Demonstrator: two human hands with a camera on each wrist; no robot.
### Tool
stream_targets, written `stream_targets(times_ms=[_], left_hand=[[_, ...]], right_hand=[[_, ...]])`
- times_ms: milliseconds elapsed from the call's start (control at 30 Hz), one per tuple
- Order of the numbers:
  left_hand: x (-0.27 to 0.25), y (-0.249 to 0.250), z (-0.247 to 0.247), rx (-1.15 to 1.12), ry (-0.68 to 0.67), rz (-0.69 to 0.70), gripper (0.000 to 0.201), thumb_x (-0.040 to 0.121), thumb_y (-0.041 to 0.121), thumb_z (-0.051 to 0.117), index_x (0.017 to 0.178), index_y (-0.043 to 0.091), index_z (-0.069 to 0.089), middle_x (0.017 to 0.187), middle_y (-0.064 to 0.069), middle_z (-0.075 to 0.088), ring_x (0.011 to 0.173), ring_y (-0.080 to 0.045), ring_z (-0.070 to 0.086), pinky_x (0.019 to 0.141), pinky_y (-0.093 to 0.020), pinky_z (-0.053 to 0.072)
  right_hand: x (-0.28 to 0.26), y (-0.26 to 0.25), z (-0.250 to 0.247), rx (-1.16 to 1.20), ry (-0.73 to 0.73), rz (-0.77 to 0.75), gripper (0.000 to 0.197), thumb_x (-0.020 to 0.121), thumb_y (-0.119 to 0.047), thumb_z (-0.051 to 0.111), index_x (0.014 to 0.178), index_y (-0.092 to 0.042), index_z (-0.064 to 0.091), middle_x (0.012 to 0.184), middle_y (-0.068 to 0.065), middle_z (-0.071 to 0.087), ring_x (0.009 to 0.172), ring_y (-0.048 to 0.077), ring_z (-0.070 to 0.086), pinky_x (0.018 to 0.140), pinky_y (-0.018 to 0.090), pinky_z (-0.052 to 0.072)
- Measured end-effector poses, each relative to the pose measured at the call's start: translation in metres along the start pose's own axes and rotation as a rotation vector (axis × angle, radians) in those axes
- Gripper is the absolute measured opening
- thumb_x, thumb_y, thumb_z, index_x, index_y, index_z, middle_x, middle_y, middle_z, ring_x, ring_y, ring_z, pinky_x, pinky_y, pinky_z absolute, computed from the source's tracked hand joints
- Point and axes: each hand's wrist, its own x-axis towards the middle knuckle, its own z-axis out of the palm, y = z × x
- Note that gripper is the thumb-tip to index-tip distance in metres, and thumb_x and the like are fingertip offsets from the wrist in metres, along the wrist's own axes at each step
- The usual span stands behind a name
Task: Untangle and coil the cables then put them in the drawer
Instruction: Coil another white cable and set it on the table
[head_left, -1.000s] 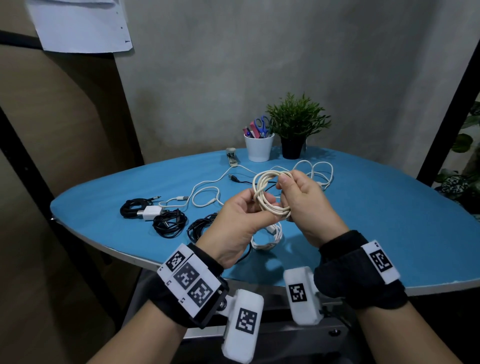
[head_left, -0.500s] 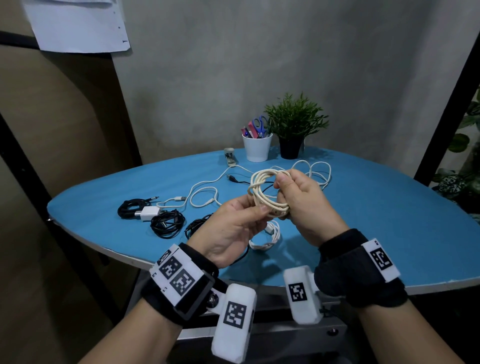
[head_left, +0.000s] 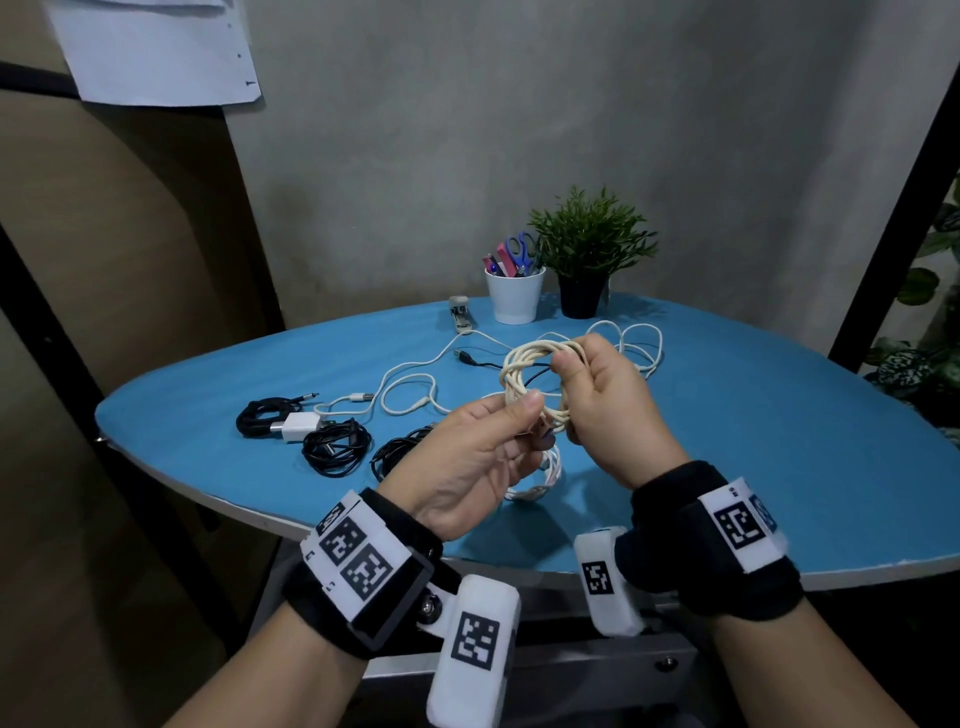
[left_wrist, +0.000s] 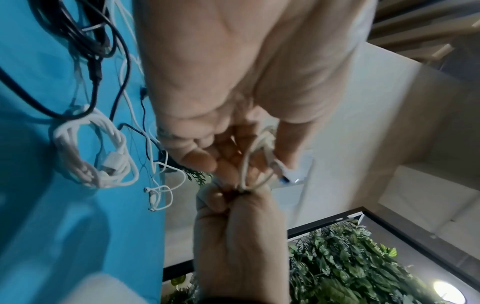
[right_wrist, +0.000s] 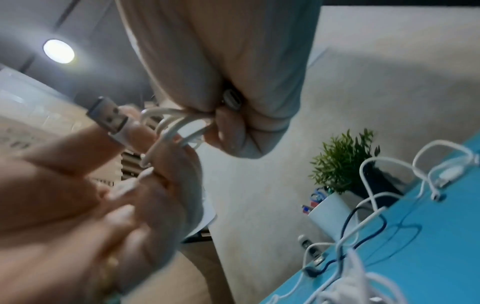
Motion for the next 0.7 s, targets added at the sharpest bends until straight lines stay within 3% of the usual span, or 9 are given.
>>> stream_targets(times_ms=[133, 267, 367, 467, 567, 700], left_hand=[[-0.002, -0.004, -0.002, -0.13, -0.057, 0.013, 0.013, 0.074, 0.01, 0.069, 0.086, 0.007, 0.065, 0.087, -0.006, 0.07, 0.078, -0.012, 0.066, 0.076, -0.02, 0.052], [-0.001, -0.006, -0.006, -0.206, -0.169, 0.029, 0.038, 0.055, 0.015, 0.087, 0.088, 0.007, 0.071, 0.097, -0.009, 0.071, 0.091, -0.015, 0.066, 0.081, -0.023, 0.052], [-0.003, -0.004, 0.0, -0.22, -0.157, 0.074, 0.032, 0.066, 0.005, 0.076, 0.096, 0.0, 0.064, 0.1, -0.012, 0.069, 0.096, -0.02, 0.066, 0.085, -0.023, 0.053], [-0.001, -0.005, 0.011, -0.144, -0.013, 0.172, 0.02, 0.069, 0.003, 0.064, 0.089, 0.0, 0.062, 0.087, -0.01, 0.072, 0.084, -0.019, 0.07, 0.074, -0.018, 0.055], [0.002, -0.005, 0.018, -0.1, 0.078, 0.25, 0.017, 0.064, 0.007, 0.064, 0.08, 0.001, 0.064, 0.075, -0.009, 0.072, 0.07, -0.019, 0.07, 0.064, -0.018, 0.055], [0.004, -0.004, 0.019, 0.082, 0.174, 0.308, 0.018, 0.061, 0.024, 0.069, 0.071, 0.009, 0.066, 0.07, -0.006, 0.071, 0.062, -0.018, 0.066, 0.053, -0.019, 0.048]], right_hand=[[-0.001, -0.008, -0.004, -0.123, 0.027, -0.074, 0.022, 0.098, -0.024, 0.042, 0.087, -0.006, 0.046, 0.06, -0.002, 0.043, 0.053, 0.015, 0.04, 0.055, 0.033, 0.036], [-0.001, -0.014, -0.005, -0.137, 0.04, -0.09, 0.019, 0.098, -0.023, 0.041, 0.088, -0.007, 0.046, 0.06, -0.003, 0.045, 0.055, 0.016, 0.046, 0.058, 0.035, 0.04], [-0.001, -0.017, -0.009, -0.158, 0.07, -0.117, 0.02, 0.099, -0.023, 0.04, 0.095, -0.004, 0.047, 0.062, 0.001, 0.048, 0.062, 0.026, 0.054, 0.06, 0.037, 0.044], [0.001, -0.018, -0.011, -0.192, 0.087, -0.14, 0.019, 0.099, -0.022, 0.04, 0.099, -0.004, 0.047, 0.061, 0.001, 0.047, 0.058, 0.022, 0.052, 0.05, 0.02, 0.038], [0.002, -0.018, -0.009, -0.191, 0.092, -0.131, 0.016, 0.099, -0.021, 0.041, 0.096, -0.006, 0.046, 0.059, 0.001, 0.046, 0.054, 0.017, 0.044, 0.048, 0.017, 0.033], [0.0, -0.018, -0.005, -0.162, 0.079, -0.134, 0.016, 0.098, -0.02, 0.041, 0.094, -0.005, 0.045, 0.065, 0.006, 0.05, 0.056, 0.02, 0.043, 0.048, 0.017, 0.032]])
